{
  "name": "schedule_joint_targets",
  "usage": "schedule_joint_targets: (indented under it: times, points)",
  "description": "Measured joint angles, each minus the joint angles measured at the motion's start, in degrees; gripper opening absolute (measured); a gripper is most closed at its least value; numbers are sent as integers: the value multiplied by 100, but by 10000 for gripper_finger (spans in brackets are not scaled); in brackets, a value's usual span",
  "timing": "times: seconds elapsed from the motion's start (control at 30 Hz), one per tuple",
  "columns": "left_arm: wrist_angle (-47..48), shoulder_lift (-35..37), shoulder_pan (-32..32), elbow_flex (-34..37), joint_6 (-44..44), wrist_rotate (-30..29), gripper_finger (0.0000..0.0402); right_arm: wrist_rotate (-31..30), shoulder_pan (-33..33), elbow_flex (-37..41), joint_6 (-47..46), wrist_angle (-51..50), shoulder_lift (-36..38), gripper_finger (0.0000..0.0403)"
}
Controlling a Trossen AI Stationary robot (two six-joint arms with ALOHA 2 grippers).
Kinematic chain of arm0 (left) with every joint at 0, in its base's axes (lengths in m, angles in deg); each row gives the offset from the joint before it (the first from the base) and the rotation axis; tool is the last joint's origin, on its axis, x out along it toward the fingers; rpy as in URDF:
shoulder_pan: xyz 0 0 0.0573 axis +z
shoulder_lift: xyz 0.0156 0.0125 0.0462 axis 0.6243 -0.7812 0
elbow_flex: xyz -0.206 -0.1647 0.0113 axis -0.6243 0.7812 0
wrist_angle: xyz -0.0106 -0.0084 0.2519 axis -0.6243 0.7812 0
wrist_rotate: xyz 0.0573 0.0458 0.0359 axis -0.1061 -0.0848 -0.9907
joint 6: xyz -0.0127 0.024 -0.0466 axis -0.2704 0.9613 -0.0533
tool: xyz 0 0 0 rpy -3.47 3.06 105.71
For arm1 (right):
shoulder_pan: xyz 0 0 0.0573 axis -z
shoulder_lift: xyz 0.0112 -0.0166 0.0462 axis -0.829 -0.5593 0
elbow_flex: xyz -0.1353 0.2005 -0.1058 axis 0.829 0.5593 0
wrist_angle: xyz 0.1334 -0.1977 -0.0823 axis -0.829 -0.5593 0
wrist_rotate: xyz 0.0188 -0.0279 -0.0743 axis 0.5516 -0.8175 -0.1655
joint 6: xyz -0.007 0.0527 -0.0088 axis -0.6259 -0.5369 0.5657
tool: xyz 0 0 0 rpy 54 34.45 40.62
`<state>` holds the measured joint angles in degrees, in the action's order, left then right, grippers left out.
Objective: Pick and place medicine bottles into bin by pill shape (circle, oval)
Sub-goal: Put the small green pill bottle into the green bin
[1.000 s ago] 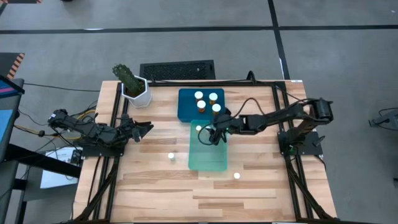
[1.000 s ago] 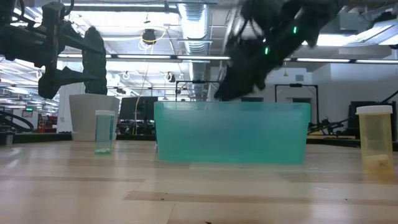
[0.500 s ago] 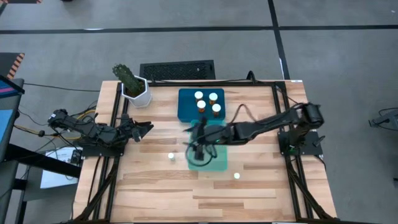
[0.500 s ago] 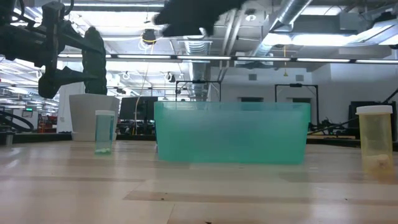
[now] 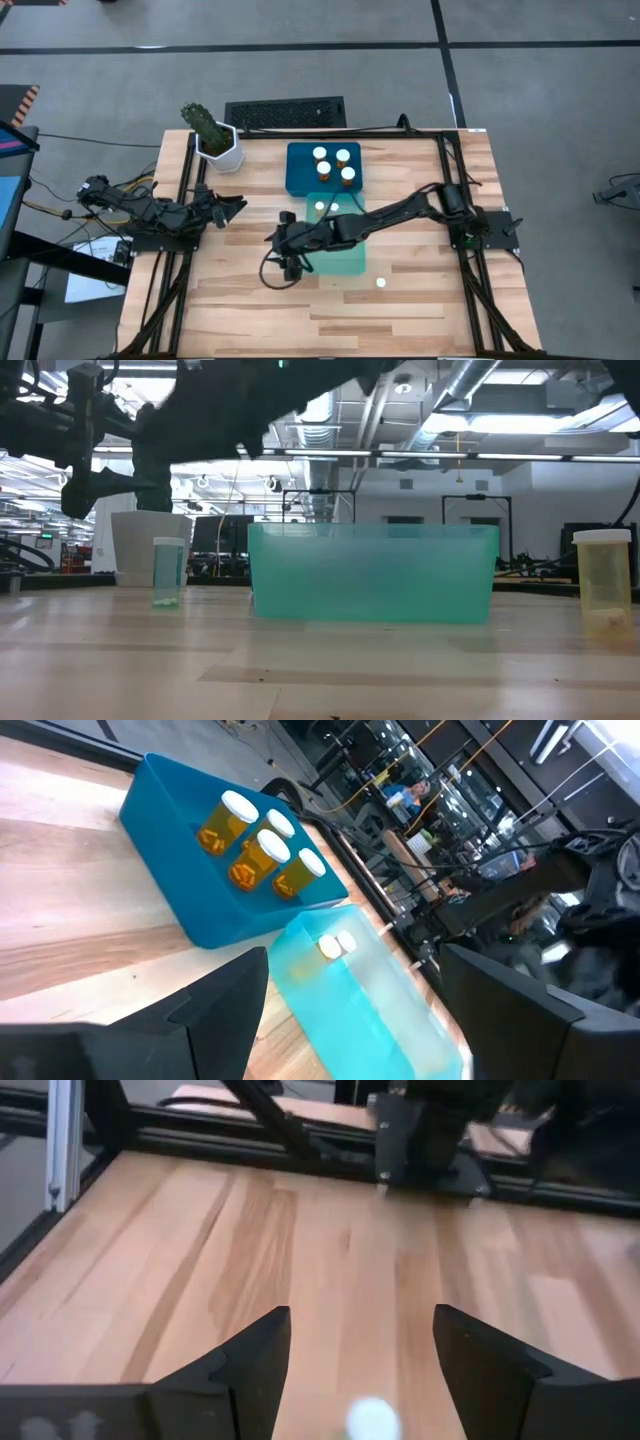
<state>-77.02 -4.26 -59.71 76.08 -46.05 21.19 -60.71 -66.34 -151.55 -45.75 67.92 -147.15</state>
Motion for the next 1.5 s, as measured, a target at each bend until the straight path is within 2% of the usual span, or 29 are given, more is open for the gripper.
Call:
schedule_joint_targets:
  times: [0.4, 0.7, 0.77, 1.17, 1.5]
  points:
    - [54, 0, -1, 0, -2, 7, 289, -11, 125, -338, -80, -726, -725, 255]
    - [75, 0, -1, 0, 0, 11, 289, -5, 346, -338, -293, -816, -723, 255]
    - [77, 0, 2, 0, -2, 11, 289, 159, 371, -338, -308, -826, -724, 255]
    - [99, 0, -1, 0, -1, 9, 289, 326, 334, -338, -313, -845, -808, 254]
    - [97, 0, -1, 0, -4, 9, 289, 573, 321, -338, -309, -803, -808, 212]
